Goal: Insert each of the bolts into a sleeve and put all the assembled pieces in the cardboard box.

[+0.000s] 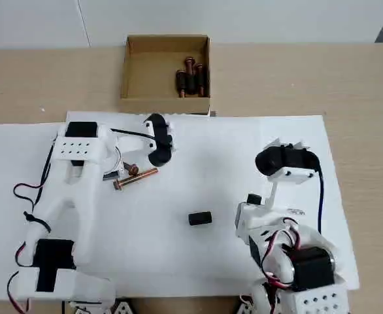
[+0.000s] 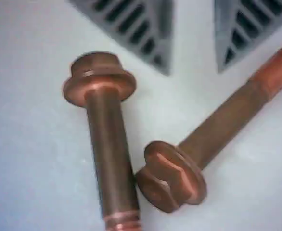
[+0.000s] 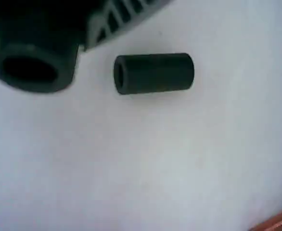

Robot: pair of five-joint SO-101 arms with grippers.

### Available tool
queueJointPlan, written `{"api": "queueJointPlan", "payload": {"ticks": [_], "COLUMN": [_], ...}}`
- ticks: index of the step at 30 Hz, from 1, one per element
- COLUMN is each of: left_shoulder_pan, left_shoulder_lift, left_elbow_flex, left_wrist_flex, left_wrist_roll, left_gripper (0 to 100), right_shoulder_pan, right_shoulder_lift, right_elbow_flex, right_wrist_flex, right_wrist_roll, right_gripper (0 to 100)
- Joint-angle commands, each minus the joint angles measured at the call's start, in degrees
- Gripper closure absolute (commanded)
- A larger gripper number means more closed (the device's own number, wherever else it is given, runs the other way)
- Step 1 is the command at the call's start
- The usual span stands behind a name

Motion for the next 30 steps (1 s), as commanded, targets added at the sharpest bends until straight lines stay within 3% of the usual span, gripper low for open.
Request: {"api": "queueJointPlan", "payload": {"ticks": [1, 5, 13, 22, 30], "left_shoulder_pan": [1.1, 1.2, 1.2, 0.8, 0.2], "left_shoulder_lift": [-0.3, -0.1, -0.1, 0.0, 6.9], "left_elbow_flex": [-2.5, -2.3, 1.5, 5.5, 4.6], "left_wrist_flex": [-1.0, -1.2, -12.7, -13.5, -20.1], "left_wrist_roll": [-0.8, -0.9, -0.9, -4.1, -4.0], "left_gripper": [87, 87, 87, 87, 87], "right_shoulder_pan": [0.5, 0.5, 0.5, 0.5, 0.6], "right_shoulder_lift": [-0.2, -0.3, -0.4, -0.4, -0.5], "right_elbow_flex": [-0.2, -0.2, -0.2, -0.2, -0.2], "right_wrist_flex": [-1.4, -1.4, -1.4, -1.4, -1.4], "right_wrist_roll": [0.6, 0.6, 0.6, 0.6, 0.6], "right_gripper": [99.5, 99.5, 99.5, 99.5, 99.5]}}
